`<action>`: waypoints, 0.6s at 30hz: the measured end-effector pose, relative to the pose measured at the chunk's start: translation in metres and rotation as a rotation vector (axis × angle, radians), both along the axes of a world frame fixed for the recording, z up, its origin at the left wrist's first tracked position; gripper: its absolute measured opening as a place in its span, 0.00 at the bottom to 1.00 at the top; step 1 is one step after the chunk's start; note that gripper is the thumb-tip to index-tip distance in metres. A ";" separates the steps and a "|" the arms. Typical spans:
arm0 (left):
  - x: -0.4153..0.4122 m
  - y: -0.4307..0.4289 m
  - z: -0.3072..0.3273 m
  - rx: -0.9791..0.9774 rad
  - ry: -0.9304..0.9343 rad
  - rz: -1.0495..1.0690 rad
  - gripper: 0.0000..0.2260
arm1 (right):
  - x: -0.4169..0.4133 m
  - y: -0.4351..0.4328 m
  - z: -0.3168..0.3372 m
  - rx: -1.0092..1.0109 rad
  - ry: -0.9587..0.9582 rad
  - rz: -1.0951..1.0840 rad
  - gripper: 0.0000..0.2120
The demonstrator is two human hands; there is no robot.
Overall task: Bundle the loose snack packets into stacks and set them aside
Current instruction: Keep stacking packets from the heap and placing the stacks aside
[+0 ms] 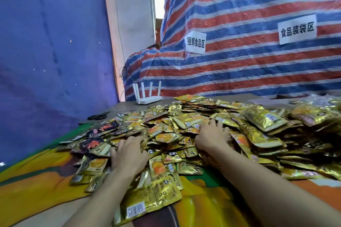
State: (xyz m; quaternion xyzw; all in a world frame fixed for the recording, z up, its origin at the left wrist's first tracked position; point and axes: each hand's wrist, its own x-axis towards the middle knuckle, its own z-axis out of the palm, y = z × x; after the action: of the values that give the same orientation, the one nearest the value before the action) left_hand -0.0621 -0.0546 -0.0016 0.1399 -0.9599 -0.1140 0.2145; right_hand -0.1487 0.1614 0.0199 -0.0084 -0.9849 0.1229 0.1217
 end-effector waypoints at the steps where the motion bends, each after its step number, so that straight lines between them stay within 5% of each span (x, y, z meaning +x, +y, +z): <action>1: 0.001 0.000 0.002 -0.012 -0.022 0.004 0.24 | 0.001 -0.004 -0.004 0.034 0.073 -0.010 0.19; 6: 0.004 0.009 0.014 -0.045 -0.139 0.026 0.26 | 0.011 -0.005 -0.009 -0.134 0.210 0.095 0.10; 11: 0.010 0.029 0.017 0.081 0.004 -0.148 0.29 | 0.035 0.002 0.009 -0.252 0.284 0.264 0.08; 18: 0.020 0.054 0.019 0.933 0.274 -0.431 0.34 | 0.080 0.012 0.033 -0.938 0.167 0.517 0.03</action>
State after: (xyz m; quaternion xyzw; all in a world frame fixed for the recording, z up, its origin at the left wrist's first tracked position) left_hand -0.0417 -0.0003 0.0175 0.0038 -0.7772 -0.5878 0.2246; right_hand -0.0688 0.1738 0.0533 0.1905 -0.7813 0.5755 0.1484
